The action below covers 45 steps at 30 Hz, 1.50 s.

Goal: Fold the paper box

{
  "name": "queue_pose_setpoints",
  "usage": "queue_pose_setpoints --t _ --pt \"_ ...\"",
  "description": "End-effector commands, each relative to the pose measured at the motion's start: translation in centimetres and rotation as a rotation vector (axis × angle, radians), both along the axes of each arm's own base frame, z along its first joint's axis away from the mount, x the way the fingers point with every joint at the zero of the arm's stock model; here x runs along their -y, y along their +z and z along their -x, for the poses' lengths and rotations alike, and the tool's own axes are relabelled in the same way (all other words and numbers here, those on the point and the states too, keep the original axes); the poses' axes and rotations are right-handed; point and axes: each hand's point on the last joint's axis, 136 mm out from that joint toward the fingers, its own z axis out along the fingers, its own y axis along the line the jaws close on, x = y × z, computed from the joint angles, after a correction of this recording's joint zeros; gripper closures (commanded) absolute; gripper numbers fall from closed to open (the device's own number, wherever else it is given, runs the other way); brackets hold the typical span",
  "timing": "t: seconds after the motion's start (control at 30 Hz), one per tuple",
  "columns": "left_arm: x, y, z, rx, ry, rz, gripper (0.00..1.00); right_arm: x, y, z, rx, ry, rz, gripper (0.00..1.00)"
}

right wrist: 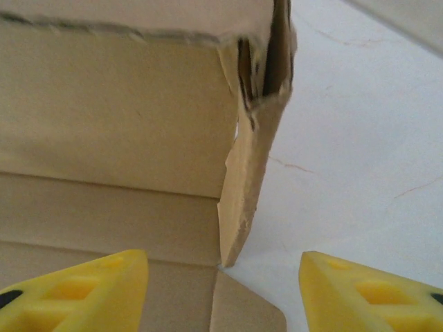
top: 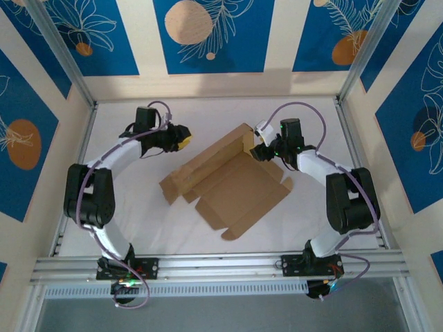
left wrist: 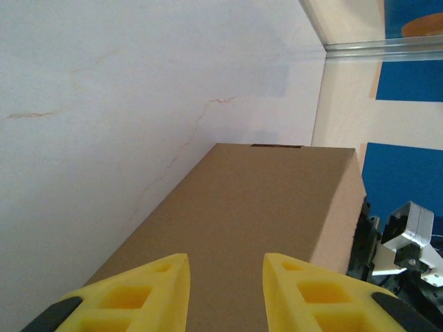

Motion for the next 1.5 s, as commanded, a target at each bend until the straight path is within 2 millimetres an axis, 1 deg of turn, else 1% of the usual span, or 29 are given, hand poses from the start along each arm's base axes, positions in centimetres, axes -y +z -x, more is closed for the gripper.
queue_pose_setpoints --t 0.0,0.1,0.23,0.33,0.5,0.6,0.7,0.77,0.83,0.97,1.07,1.13,1.33,1.47 --pt "0.7 0.6 -1.0 0.044 -0.047 0.041 0.67 -1.5 1.0 -1.2 0.057 0.094 -0.019 0.39" --pt "1.5 -0.1 -1.3 0.036 -0.069 0.057 0.67 -1.7 0.3 -1.9 0.059 0.116 -0.01 0.39" --pt "2.8 -1.1 -1.5 0.019 -0.096 0.072 0.66 -1.7 0.1 -3.1 0.045 0.113 -0.033 0.43" --pt "3.8 -1.7 -1.6 0.011 -0.11 0.096 0.66 -1.9 -0.5 -3.5 0.023 0.12 -0.042 0.45" --pt "6.1 -2.2 -1.8 0.013 -0.154 0.14 0.67 -2.4 -1.3 -3.7 -0.004 0.134 -0.046 0.5" --pt "7.5 -2.3 -1.7 0.01 -0.183 0.155 0.68 -2.7 -2.0 -3.7 -0.023 0.137 -0.039 0.57" --pt "8.5 -2.5 -1.3 0.007 -0.203 0.161 0.68 -2.9 -2.4 -3.8 -0.019 0.13 -0.028 0.66" --pt "9.0 -2.6 -0.9 0.001 -0.214 0.165 0.69 -3.0 -2.6 -4.1 -0.018 0.116 -0.015 0.78" --pt "9.6 -2.6 -0.5 -0.004 -0.222 0.179 0.69 -3.2 -2.9 -4.2 -0.013 0.103 0.01 0.85" --pt "11.5 -2.4 0.4 -0.007 -0.26 0.217 0.7 -3.5 -3.3 -4.4 0.018 0.077 0.056 0.92" --pt "12.8 -2.0 1.2 -0.01 -0.284 0.238 0.69 -3.2 -3.5 -4.7 0.031 0.031 0.1 0.98" --pt "13.5 -1.9 1.5 -0.024 -0.279 0.263 0.69 -2.9 -3.7 -4.9 0.046 -0.003 0.136 1.0" --pt "15.4 -1.2 2.1 -0.059 -0.26 0.376 0.7 -2.1 -4.4 -5.8 0.092 -0.134 0.271 1.0" --pt "15.4 -1.2 1.9 -0.08 -0.238 0.394 0.71 -1.9 -4.5 -5.9 0.089 -0.182 0.287 1.0"
